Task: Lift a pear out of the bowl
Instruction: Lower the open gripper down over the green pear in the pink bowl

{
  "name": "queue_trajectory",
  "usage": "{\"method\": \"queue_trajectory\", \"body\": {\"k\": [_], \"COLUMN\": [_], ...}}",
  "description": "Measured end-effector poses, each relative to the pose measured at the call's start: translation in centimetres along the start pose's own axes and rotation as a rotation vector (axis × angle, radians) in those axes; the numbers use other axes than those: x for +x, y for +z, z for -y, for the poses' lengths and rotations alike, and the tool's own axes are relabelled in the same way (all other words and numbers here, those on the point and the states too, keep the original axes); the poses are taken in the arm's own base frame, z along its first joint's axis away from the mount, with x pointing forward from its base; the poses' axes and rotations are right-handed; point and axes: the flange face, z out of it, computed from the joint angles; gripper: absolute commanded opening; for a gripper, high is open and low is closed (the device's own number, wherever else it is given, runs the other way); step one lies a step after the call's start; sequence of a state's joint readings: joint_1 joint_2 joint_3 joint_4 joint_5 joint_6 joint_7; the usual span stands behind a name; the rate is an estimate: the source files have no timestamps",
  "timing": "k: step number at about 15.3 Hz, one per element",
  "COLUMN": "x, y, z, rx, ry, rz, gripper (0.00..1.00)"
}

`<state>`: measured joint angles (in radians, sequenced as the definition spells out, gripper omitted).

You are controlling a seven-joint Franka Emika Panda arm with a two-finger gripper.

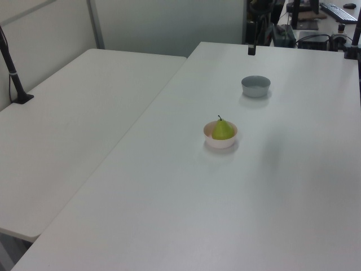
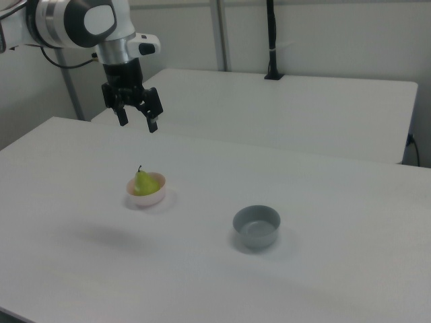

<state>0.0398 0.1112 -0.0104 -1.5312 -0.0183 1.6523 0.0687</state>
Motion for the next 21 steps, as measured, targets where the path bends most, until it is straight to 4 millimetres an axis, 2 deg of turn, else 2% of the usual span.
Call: {"method": "queue_trajectory", "body": {"k": [14,18,21], "x": [0.0,0.2,0.4], "y": [0.1,1.1,2.0], "z": [-0.1,1.0,2.6], "rx": [-0.001,-0.001,-0.002], "ry": [-0.005,-0.024,-0.049], "rz": [0.002,0.02,0.03], "gripper": [1.0,1.0,1.0]}}
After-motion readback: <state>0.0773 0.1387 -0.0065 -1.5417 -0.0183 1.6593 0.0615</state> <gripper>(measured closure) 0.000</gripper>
